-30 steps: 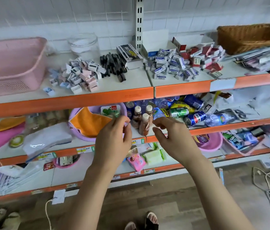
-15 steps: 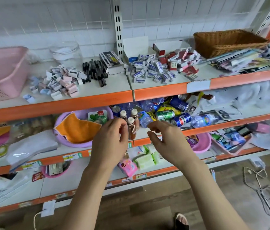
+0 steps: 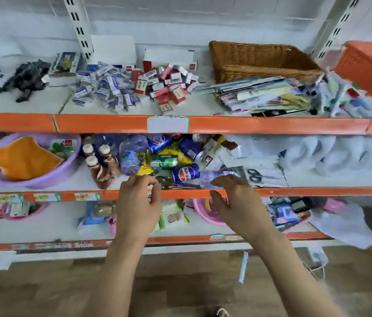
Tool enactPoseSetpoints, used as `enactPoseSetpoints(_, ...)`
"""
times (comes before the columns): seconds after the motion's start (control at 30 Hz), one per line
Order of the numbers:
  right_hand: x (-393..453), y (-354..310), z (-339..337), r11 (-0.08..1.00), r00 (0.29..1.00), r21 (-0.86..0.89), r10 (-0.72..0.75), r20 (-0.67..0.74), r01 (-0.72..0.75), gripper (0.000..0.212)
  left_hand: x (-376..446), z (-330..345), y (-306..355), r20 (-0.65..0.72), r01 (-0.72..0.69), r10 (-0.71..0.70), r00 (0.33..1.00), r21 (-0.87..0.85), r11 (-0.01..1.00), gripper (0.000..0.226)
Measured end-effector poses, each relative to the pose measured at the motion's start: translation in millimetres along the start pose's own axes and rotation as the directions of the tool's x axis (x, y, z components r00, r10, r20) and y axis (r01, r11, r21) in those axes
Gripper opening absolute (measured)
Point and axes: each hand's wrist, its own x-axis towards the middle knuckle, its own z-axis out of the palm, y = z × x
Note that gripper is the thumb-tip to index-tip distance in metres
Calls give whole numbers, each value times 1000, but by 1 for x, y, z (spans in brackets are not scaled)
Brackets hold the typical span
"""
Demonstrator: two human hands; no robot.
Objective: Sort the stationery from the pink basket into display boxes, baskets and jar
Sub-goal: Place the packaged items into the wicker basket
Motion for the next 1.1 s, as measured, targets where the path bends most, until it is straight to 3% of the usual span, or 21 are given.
enactPoseSetpoints(0.13, -14, 59, -37, 999, 999, -1, 44, 14, -44, 24, -17, 35, 62, 69, 3, -4, 998, 11, 1000, 5)
enactPoseSetpoints(0.3, -24, 102, -54, 996, 997, 45, 78, 26, -79, 19, -21, 52, 93, 83, -21, 21, 996, -1, 1000, 6)
enactPoseSetpoints(0.47, -55, 156, -45, 978, 976, 39, 203, 75, -206, 15, -29, 93, 109, 148, -67, 74, 986, -56, 996, 7)
enactPoseSetpoints(0.57, -79, 201, -17, 950, 942, 17, 306, 135, -311, 20, -57, 139, 101, 231, -22, 42, 972, -90, 996, 8)
enactPoseSetpoints(0.63, -98, 237, 17, 911, 889, -18, 407, 209, -413, 23, -86, 180, 82, 308, 65, -40, 950, -74, 995, 9)
enactPoseSetpoints(0.77, -145, 321, 109, 829, 765, -139, 555, 327, -542, 27, -148, 275, 28, 418, 109, -95, 903, -10, 994, 10)
enactPoseSetpoints(0.97, -245, 475, 327, 725, 587, -261, 676, 445, -637, 38, -244, 481, -107, 533, 128, -129, 836, 39, 991, 8)
enactPoseSetpoints(1.1, -298, 560, 454, 696, 520, -291, 697, 493, -656, 45, -298, 601, -200, 658, 173, -245, 712, 173, 970, 7)
